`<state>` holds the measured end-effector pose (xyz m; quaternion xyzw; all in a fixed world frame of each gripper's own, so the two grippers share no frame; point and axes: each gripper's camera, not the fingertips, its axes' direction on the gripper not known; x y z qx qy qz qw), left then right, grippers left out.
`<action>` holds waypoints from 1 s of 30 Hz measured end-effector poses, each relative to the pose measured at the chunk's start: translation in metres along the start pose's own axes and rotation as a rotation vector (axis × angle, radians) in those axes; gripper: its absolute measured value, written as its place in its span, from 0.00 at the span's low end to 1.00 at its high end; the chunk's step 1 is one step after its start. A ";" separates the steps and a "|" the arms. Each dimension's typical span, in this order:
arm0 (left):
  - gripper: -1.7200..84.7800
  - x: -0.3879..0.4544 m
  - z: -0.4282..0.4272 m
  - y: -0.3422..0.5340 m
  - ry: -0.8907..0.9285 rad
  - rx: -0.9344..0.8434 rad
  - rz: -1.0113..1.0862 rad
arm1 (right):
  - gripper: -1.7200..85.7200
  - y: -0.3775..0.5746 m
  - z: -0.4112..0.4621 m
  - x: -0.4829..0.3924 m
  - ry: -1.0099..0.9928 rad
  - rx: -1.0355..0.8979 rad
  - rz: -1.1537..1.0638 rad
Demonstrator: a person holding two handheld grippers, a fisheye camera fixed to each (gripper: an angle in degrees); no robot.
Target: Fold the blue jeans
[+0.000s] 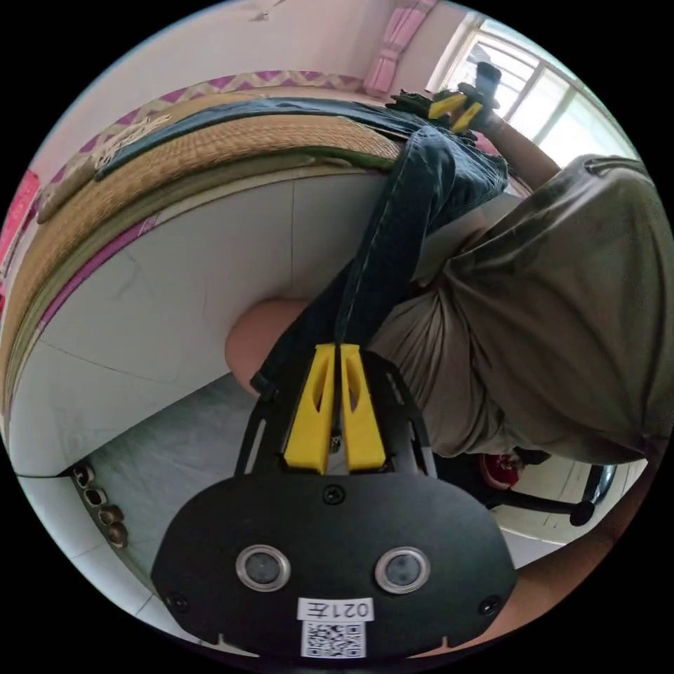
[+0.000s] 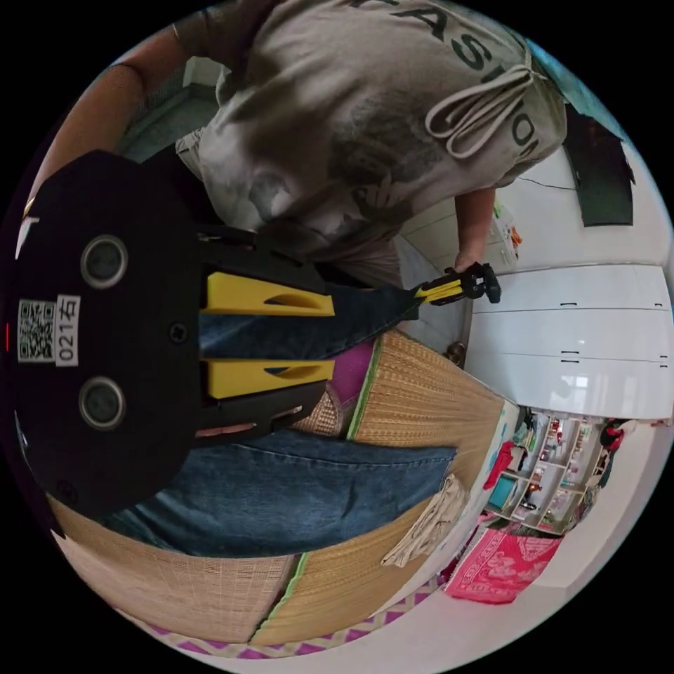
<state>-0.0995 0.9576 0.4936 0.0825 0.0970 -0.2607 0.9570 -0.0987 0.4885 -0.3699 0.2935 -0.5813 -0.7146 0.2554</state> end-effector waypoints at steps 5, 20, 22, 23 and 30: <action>0.01 0.011 -0.071 -0.033 -0.073 0.025 0.090 | 0.09 -0.033 0.040 0.035 -0.008 -0.189 -0.002; 0.01 -0.172 -0.119 -0.296 0.007 -0.249 0.069 | 0.01 -0.054 0.012 0.133 0.043 -0.138 0.281; 0.01 -0.211 -0.071 -0.305 0.068 -0.314 0.011 | 0.01 -0.049 0.042 0.142 0.061 -0.210 0.372; 0.02 -0.229 -0.044 -0.305 0.122 -0.351 -0.015 | 0.02 -0.049 0.044 0.141 0.065 -0.211 0.381; 0.07 -0.260 -0.113 -0.283 0.161 0.041 -0.102 | 0.10 -0.003 -0.027 0.124 0.302 -0.131 0.516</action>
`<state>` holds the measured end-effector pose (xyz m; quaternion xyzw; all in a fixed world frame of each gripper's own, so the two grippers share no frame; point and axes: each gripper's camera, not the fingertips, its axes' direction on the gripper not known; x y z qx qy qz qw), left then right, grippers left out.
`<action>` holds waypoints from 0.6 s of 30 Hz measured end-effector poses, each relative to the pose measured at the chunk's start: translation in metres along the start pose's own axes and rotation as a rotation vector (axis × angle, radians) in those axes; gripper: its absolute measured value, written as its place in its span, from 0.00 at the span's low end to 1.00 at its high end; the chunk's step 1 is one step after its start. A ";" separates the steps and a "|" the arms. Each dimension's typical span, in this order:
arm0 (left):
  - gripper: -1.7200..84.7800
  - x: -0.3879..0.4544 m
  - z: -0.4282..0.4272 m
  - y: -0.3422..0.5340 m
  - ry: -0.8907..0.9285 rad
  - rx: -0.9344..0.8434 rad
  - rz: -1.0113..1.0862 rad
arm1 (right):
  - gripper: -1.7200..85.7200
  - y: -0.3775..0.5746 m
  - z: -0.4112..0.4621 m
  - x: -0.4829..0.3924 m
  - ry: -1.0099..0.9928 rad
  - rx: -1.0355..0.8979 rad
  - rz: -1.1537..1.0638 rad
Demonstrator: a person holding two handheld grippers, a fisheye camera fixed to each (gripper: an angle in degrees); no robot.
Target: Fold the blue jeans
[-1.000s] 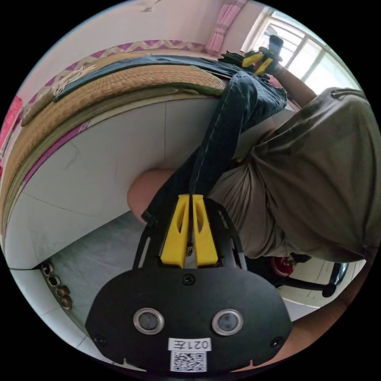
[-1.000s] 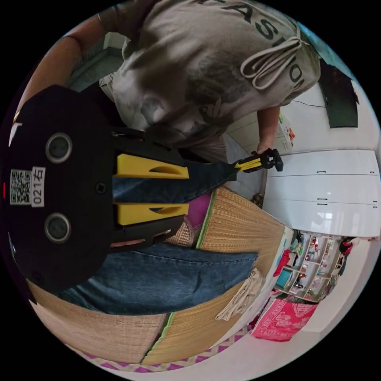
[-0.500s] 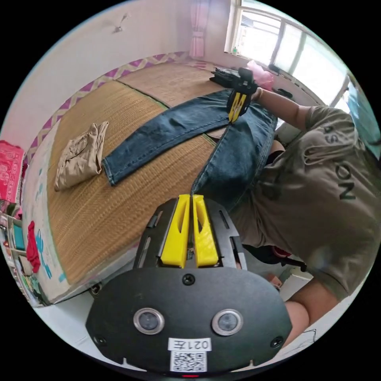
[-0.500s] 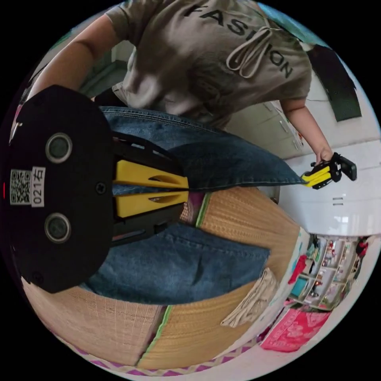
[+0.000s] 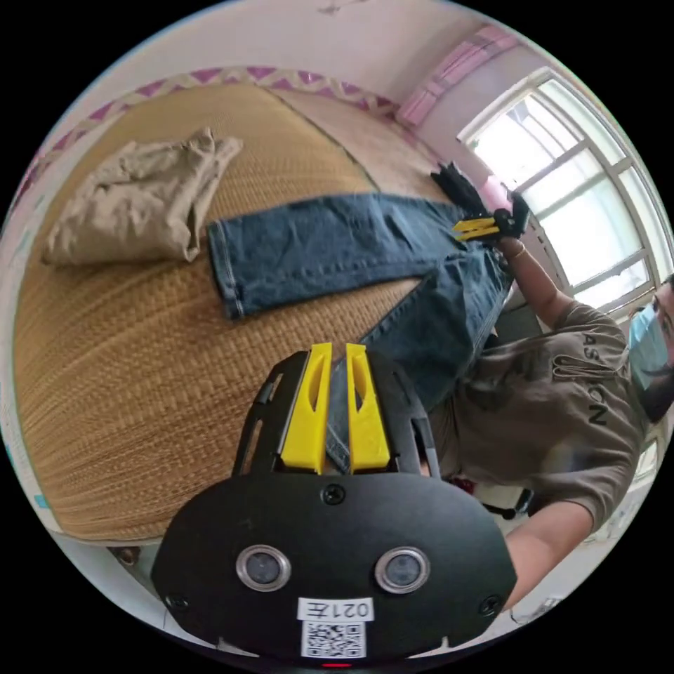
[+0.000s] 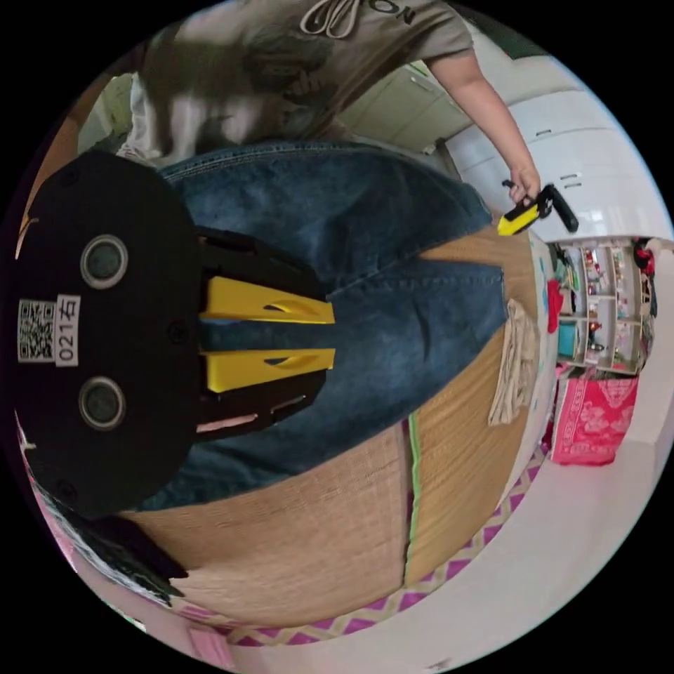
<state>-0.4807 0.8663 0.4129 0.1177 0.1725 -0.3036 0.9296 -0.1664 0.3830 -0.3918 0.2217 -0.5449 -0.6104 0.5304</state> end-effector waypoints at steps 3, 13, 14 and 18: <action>0.09 0.044 -0.002 -0.021 -0.107 0.073 0.109 | 0.11 0.022 0.006 0.034 0.061 -0.078 0.086; 0.01 0.055 0.123 -0.108 -0.315 -0.041 0.151 | 0.05 0.052 0.048 0.094 0.027 -0.155 0.188; 0.01 0.043 0.124 -0.121 -0.286 -0.043 0.120 | 0.05 0.052 0.049 0.097 0.024 -0.154 0.193; 0.01 0.007 0.131 -0.176 -0.237 -0.063 0.039 | 0.03 0.049 0.056 0.129 0.025 -0.177 0.208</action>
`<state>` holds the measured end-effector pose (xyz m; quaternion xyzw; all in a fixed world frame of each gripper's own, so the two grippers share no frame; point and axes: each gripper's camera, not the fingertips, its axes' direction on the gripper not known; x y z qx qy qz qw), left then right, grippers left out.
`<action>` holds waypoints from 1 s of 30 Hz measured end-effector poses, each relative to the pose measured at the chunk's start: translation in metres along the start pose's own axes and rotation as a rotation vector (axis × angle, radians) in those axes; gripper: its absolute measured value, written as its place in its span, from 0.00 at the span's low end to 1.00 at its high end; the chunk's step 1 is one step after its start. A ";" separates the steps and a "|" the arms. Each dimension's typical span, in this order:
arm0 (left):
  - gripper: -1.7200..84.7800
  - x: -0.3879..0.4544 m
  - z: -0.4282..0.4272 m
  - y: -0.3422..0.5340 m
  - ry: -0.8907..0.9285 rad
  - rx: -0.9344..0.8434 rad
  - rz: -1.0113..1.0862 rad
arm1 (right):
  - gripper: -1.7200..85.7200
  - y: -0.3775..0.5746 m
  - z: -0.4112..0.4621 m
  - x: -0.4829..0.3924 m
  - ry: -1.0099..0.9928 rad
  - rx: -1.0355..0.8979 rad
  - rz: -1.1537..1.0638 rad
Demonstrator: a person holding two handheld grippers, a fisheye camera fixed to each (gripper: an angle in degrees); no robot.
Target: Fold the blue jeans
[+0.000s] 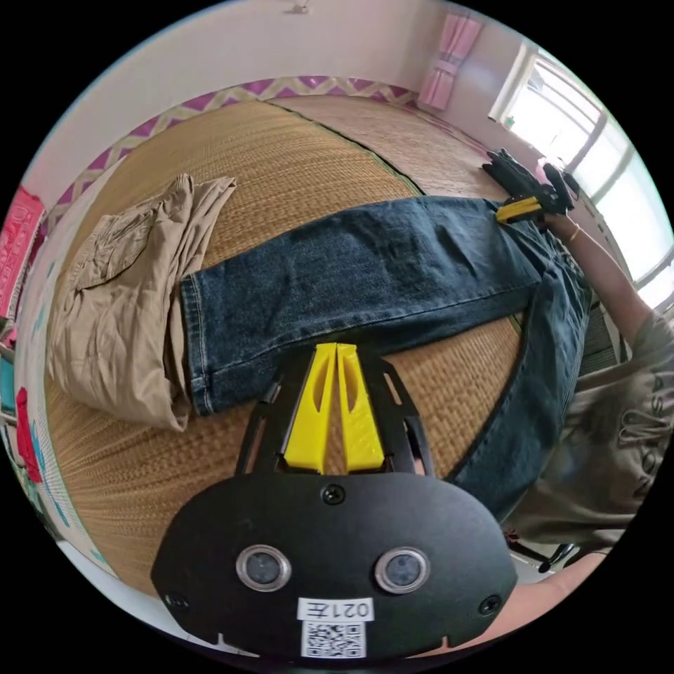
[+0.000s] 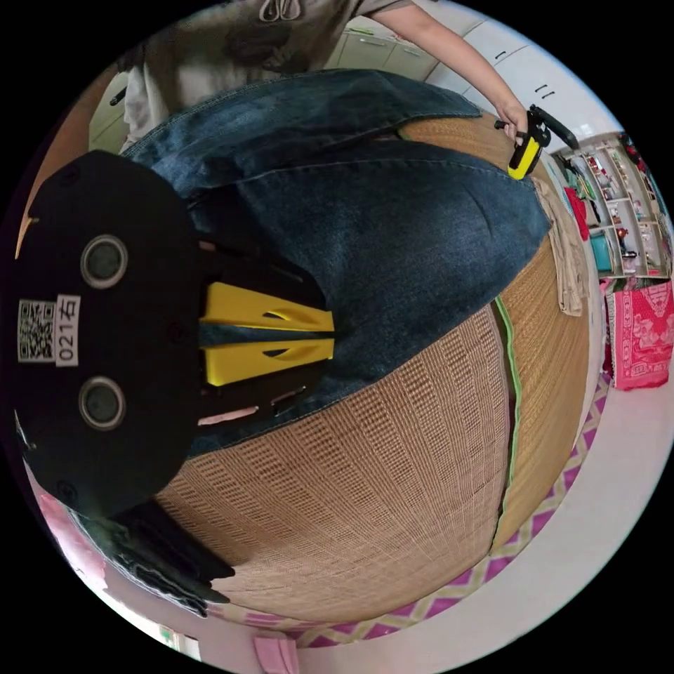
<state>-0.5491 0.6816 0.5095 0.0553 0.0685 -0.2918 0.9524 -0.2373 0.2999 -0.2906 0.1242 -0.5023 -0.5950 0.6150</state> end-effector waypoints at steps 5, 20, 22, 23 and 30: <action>0.01 -0.021 0.013 -0.063 0.015 -0.050 -0.026 | 0.04 -0.011 0.008 0.042 0.028 -0.039 0.061; 0.06 0.170 -0.049 0.082 0.023 -0.081 0.359 | 0.08 0.233 -0.075 -0.059 -0.079 0.256 0.092; 0.09 0.183 -0.050 0.108 -0.006 -0.085 0.322 | 0.08 0.290 -0.075 -0.079 -0.054 0.271 0.182; 0.10 0.185 -0.050 0.123 -0.039 -0.089 0.283 | 0.08 0.304 -0.075 -0.084 -0.037 0.270 0.208; 0.07 0.146 -0.055 0.146 0.016 -0.047 0.100 | 0.07 0.419 -0.065 -0.122 -0.009 0.354 0.428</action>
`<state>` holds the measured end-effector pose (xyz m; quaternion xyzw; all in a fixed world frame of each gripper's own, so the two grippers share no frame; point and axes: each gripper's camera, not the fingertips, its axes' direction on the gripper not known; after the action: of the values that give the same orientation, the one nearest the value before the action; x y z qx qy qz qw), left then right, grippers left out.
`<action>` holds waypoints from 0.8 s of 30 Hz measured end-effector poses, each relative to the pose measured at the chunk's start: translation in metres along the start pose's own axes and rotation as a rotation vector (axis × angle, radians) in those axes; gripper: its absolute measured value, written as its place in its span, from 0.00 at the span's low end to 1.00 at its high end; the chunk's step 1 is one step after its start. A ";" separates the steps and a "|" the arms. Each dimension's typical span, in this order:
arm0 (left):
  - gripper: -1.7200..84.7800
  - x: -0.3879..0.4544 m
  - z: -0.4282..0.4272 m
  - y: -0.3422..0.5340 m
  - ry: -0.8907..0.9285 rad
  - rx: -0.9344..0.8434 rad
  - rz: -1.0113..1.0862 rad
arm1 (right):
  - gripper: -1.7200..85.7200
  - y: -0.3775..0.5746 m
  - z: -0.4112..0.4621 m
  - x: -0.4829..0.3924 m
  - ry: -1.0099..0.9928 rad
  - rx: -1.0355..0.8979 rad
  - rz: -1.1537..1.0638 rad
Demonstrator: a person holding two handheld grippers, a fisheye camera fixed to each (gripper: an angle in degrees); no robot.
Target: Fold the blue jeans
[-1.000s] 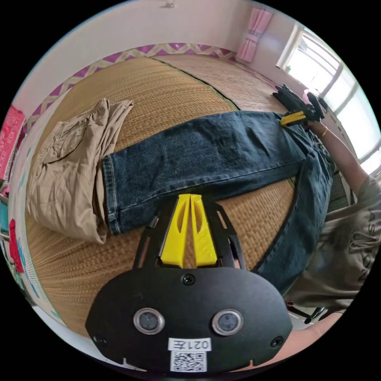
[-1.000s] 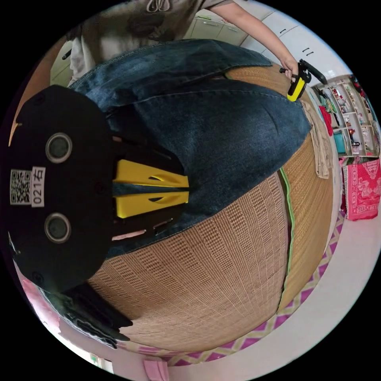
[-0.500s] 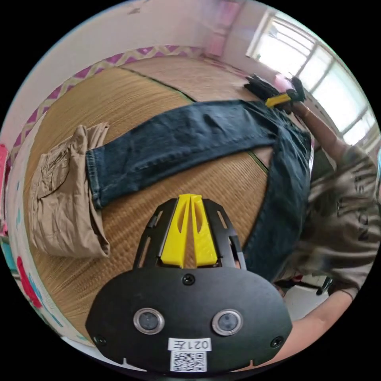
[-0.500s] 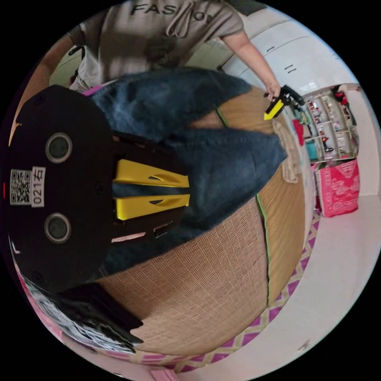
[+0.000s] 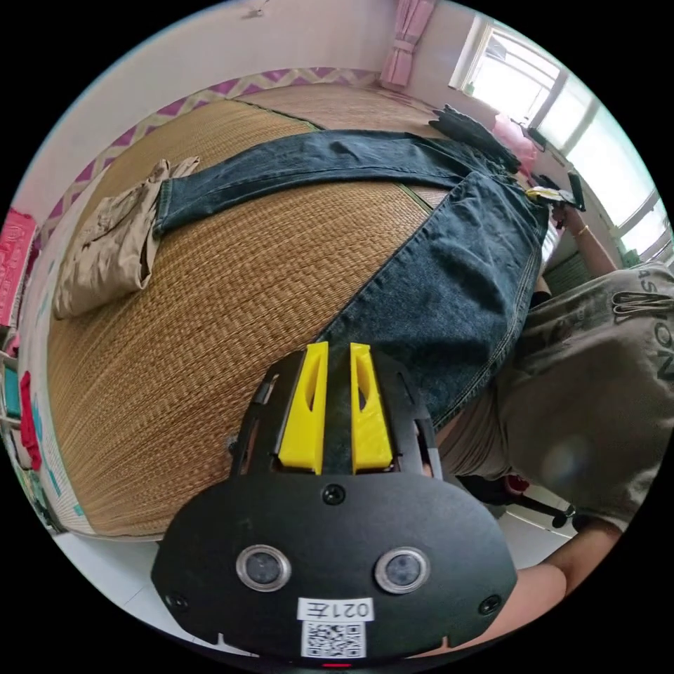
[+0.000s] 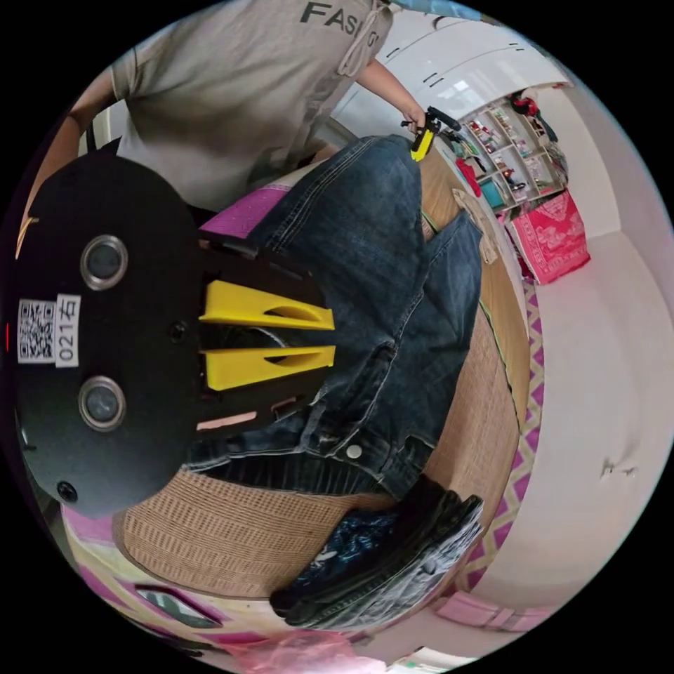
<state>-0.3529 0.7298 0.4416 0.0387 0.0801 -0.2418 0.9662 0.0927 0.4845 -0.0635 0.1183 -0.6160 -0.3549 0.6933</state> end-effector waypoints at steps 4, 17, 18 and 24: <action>0.02 -0.009 -0.002 -0.006 0.063 -0.029 0.018 | 0.07 0.028 -0.008 -0.005 0.006 0.050 0.046; 0.01 -0.049 -0.035 -0.096 -0.083 -0.049 0.027 | 0.04 0.046 -0.008 -0.053 0.043 0.080 0.043; 0.01 -0.056 -0.019 -0.100 -0.065 -0.107 0.025 | 0.03 0.047 -0.001 -0.055 0.071 0.042 0.052; 0.01 -0.071 -0.014 -0.056 0.028 -0.020 -0.014 | 0.01 0.061 0.016 -0.073 0.171 -0.046 0.071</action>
<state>-0.4433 0.7149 0.4378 0.0320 0.0962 -0.2474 0.9636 0.0993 0.5795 -0.0797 0.1101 -0.5503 -0.3326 0.7579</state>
